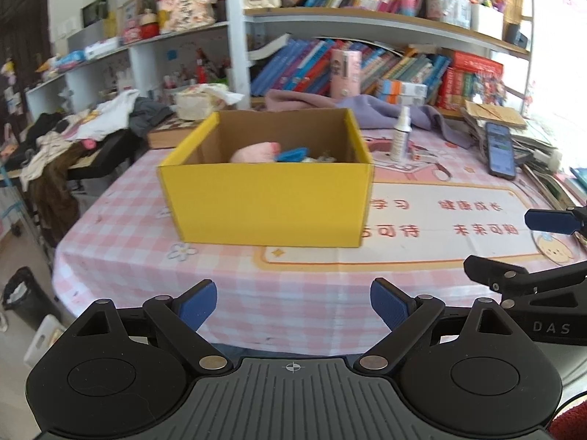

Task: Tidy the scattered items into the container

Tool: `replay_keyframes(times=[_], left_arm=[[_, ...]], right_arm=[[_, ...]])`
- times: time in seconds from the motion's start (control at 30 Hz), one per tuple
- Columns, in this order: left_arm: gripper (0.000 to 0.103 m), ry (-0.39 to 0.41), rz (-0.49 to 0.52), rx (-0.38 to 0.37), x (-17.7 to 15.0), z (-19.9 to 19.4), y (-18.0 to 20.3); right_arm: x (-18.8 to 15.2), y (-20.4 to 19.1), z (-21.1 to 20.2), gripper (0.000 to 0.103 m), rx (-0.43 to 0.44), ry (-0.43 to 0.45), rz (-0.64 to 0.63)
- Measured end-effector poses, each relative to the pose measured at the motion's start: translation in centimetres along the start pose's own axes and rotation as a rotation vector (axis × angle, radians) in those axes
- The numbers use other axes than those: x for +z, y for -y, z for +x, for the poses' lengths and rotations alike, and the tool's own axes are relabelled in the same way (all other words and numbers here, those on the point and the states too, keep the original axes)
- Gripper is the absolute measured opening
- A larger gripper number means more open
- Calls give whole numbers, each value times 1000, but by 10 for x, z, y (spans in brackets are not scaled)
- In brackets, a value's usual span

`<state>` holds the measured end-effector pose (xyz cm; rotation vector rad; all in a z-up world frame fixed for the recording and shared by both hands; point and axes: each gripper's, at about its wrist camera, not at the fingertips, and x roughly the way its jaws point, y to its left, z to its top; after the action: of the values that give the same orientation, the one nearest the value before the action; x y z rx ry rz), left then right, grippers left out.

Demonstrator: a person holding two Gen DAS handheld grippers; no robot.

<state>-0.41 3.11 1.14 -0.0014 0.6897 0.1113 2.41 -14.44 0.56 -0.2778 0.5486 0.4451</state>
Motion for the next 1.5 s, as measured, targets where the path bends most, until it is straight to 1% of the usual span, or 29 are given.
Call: replay_keyframes(times=[0.27, 0.43, 0.67, 0.8, 0.87, 1.03, 1.27, 1.37, 1.5], left_arm=[[93, -25, 73, -110, 10, 21, 33], [93, -24, 123, -172, 16, 31, 55], [93, -31, 143, -227, 25, 47, 74], [93, -13, 155, -259, 32, 54, 83], [93, 2, 162, -274, 36, 57, 89], [93, 27, 171, -294, 49, 71, 102], [93, 11, 159, -303, 67, 103, 122], [93, -1, 152, -295, 76, 117, 130], [93, -5, 138, -269, 93, 133, 140]], right_arm=[[-12, 30, -1, 85, -89, -40, 72], [-17, 44, -1, 85, -119, -61, 91], [-19, 66, 6, 85, -169, -75, 115], [-17, 79, 11, 85, -196, -68, 124], [-16, 88, 14, 82, -213, -63, 136], [-10, 108, 27, 80, -229, -61, 164], [-3, 134, 53, 79, -210, -86, 148], [3, 149, 67, 79, -197, -97, 154], [15, 169, 88, 76, -167, -102, 145]])
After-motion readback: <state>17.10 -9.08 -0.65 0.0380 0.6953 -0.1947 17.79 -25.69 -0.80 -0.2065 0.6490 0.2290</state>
